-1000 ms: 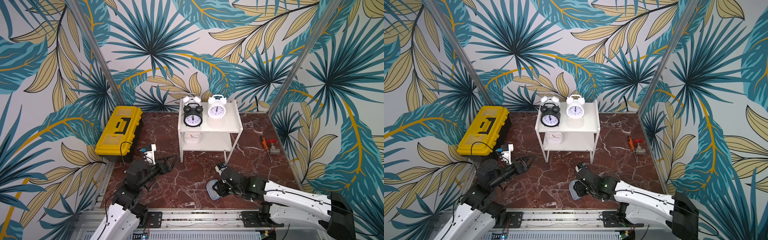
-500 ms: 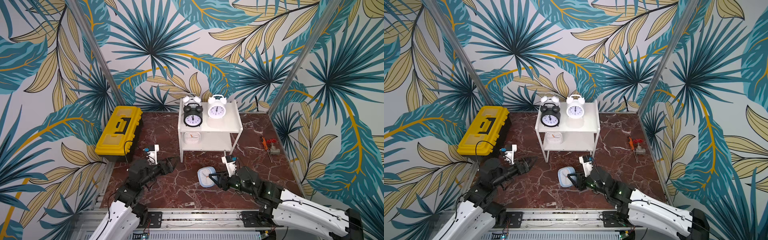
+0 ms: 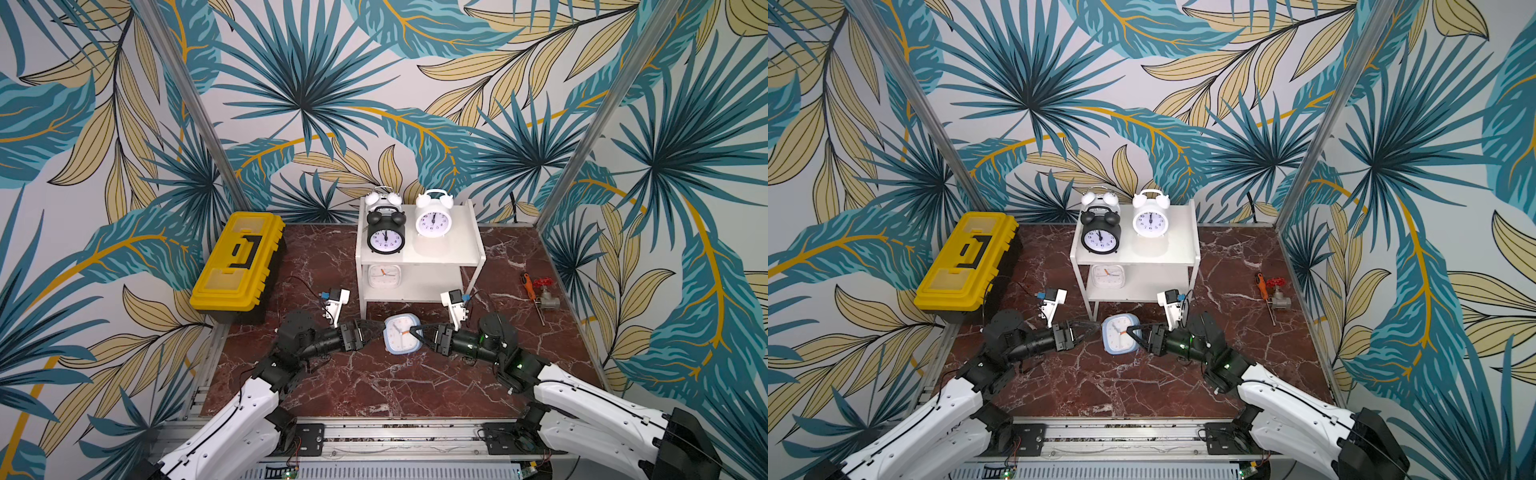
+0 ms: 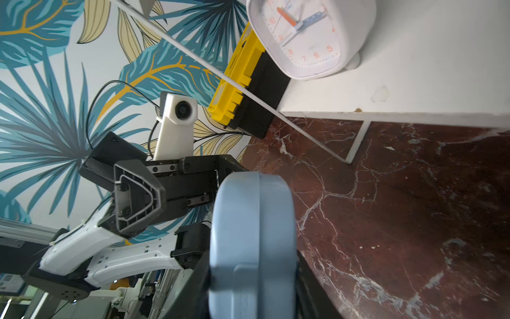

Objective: Place the alarm clocks on the shelf by style
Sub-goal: Pick up the alarm from the center of the board.

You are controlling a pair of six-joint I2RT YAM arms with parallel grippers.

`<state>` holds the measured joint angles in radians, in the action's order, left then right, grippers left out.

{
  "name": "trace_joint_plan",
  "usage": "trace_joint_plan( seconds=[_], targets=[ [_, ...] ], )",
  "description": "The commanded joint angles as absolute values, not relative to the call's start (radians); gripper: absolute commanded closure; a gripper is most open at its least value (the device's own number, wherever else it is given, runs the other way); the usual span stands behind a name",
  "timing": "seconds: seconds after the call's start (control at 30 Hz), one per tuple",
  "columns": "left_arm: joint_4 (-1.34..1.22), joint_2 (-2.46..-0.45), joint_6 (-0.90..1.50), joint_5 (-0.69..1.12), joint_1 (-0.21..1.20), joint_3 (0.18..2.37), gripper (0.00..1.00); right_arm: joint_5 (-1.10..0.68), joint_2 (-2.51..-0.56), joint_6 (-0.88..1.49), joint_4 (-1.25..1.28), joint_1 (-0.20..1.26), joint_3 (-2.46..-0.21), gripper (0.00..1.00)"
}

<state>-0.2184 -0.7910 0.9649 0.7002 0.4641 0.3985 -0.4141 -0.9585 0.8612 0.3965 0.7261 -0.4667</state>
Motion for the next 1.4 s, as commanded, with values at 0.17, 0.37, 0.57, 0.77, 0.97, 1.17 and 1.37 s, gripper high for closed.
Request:
trace_joint_plan(
  seconds=[0.17,0.37,0.57,0.77,0.97,1.17,1.37],
  targets=[
    [-0.496,-0.825,1.042,0.779,0.469,0.373,0.0,-0.66,-1.024,0.998,0.721,0.687,-0.449,0.8],
    [-0.673,-0.847,1.129,0.768,0.469,0.345,0.08,-0.675,-1.071,1.016,0.752,0.679,-0.462,0.8],
    [-0.744,-0.858,1.157,0.764,0.469,0.337,0.23,-0.678,-1.108,1.042,0.797,0.678,-0.459,0.79],
    [-0.58,-0.858,1.067,0.776,0.469,0.356,0.12,-0.686,-1.101,1.067,0.843,0.677,-0.472,0.79],
    [-0.462,-0.818,1.017,0.734,0.469,0.349,0.01,-0.701,-1.098,1.066,0.829,0.678,-0.485,0.79],
    [-0.576,-0.817,1.078,0.79,0.47,0.345,0.25,-0.698,-1.124,1.062,0.833,0.677,-0.501,0.79],
    [-0.62,-0.803,1.125,0.803,0.47,0.355,0.42,-0.692,-1.152,1.065,0.854,0.677,-0.512,0.79]
  ],
)
